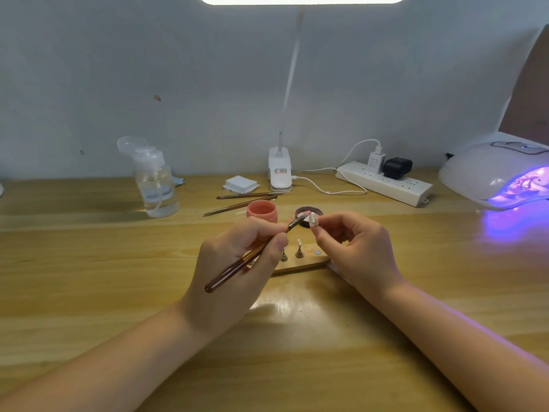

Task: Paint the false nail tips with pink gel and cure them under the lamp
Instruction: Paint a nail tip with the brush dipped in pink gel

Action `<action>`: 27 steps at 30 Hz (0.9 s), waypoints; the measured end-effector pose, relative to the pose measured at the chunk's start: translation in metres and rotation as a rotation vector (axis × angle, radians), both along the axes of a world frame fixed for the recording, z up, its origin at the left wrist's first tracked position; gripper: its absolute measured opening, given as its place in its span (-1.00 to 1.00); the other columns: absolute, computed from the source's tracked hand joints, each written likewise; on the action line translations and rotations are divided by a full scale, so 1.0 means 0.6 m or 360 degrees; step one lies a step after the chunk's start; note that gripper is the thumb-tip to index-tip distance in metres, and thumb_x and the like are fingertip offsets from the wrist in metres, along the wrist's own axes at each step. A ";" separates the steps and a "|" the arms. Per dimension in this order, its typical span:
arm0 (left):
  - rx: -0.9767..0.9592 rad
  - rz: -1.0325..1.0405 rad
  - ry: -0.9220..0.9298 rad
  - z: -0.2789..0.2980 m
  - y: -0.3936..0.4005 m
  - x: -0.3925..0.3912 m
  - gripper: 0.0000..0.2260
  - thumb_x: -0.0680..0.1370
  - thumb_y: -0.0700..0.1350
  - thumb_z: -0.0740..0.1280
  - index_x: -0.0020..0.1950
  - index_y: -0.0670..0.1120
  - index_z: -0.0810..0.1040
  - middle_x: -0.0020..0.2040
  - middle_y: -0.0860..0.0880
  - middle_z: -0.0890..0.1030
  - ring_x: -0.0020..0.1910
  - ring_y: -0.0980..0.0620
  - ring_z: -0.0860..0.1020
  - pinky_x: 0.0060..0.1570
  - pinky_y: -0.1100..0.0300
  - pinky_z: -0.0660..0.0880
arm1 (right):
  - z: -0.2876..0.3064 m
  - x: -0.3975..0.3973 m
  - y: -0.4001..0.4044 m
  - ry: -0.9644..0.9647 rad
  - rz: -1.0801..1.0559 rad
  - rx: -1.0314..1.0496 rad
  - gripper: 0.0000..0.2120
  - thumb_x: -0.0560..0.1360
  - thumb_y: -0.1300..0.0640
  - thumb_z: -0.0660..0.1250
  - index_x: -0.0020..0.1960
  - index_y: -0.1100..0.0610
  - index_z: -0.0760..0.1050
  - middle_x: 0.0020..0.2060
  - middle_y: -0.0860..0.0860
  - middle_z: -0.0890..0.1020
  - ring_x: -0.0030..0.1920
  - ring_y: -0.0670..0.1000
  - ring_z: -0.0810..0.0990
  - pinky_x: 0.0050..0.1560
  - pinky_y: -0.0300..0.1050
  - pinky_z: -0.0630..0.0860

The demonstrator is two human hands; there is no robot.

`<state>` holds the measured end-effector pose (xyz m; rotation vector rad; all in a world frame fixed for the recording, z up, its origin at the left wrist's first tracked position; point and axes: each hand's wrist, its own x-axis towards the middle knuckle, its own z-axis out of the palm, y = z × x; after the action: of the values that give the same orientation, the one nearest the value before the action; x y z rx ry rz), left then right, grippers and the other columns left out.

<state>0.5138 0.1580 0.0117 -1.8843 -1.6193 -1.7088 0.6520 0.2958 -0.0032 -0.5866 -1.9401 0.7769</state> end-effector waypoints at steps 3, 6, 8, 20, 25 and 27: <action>-0.0021 -0.0015 -0.0012 -0.001 0.001 0.002 -0.86 0.55 -0.16 0.38 0.04 -0.21 0.63 -0.16 -0.03 0.69 -0.14 0.13 0.66 -0.15 0.20 0.59 | 0.001 0.001 -0.001 -0.0018 0.0020 0.0050 -0.86 0.45 0.25 0.44 -0.01 0.10 0.65 -0.23 -0.05 0.67 -0.25 -0.01 0.61 -0.17 0.01 0.59; -0.0068 -0.0034 -0.0040 -0.002 0.001 0.004 -0.88 0.55 -0.14 0.37 0.01 -0.17 0.64 -0.18 0.00 0.68 -0.17 0.11 0.65 -0.22 0.14 0.58 | 0.001 0.001 -0.001 -0.0018 0.0026 0.0075 -0.86 0.45 0.24 0.44 0.00 0.10 0.65 -0.22 -0.04 0.67 -0.25 -0.01 0.61 -0.18 0.00 0.58; -0.0109 -0.0050 -0.0061 -0.001 -0.001 0.006 -0.83 0.54 -0.07 0.32 -0.03 -0.13 0.64 -0.21 0.02 0.68 -0.20 0.09 0.65 -0.25 0.11 0.58 | 0.001 0.000 0.000 -0.0003 0.0022 0.0063 -0.88 0.45 0.23 0.44 -0.02 0.12 0.65 -0.23 -0.03 0.67 -0.25 -0.02 0.62 -0.17 -0.01 0.58; -0.0169 -0.0074 -0.0254 -0.008 0.002 0.003 -0.89 0.52 -0.11 0.35 -0.04 -0.11 0.63 -0.23 0.05 0.68 -0.19 0.10 0.66 -0.22 0.11 0.60 | 0.000 0.000 0.000 0.0001 0.0039 0.0132 -0.89 0.44 0.18 0.45 -0.04 0.15 0.66 -0.25 0.01 0.68 -0.27 0.01 0.60 -0.20 0.01 0.57; -0.0082 -0.0078 -0.0299 -0.007 0.003 0.005 -0.89 0.54 -0.13 0.34 0.00 -0.13 0.62 -0.17 0.01 0.69 -0.15 0.06 0.67 -0.17 0.14 0.60 | 0.001 0.000 -0.002 0.0033 0.0034 0.0117 -0.89 0.45 0.18 0.45 -0.06 0.19 0.68 -0.28 0.02 0.67 -0.30 0.03 0.58 -0.20 0.03 0.55; -0.0099 -0.0090 -0.0354 -0.007 0.004 0.006 -0.88 0.53 -0.16 0.35 0.04 -0.12 0.62 -0.14 -0.03 0.70 -0.13 0.05 0.68 -0.13 0.09 0.61 | 0.002 0.000 -0.004 0.0005 0.0042 0.0168 -0.90 0.45 0.19 0.46 -0.05 0.18 0.68 -0.28 0.03 0.67 -0.30 0.04 0.59 -0.21 0.05 0.54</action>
<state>0.5172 0.1606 0.0074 -1.8398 -1.7295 -1.9758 0.6520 0.2935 -0.0022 -0.4964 -1.9763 0.6869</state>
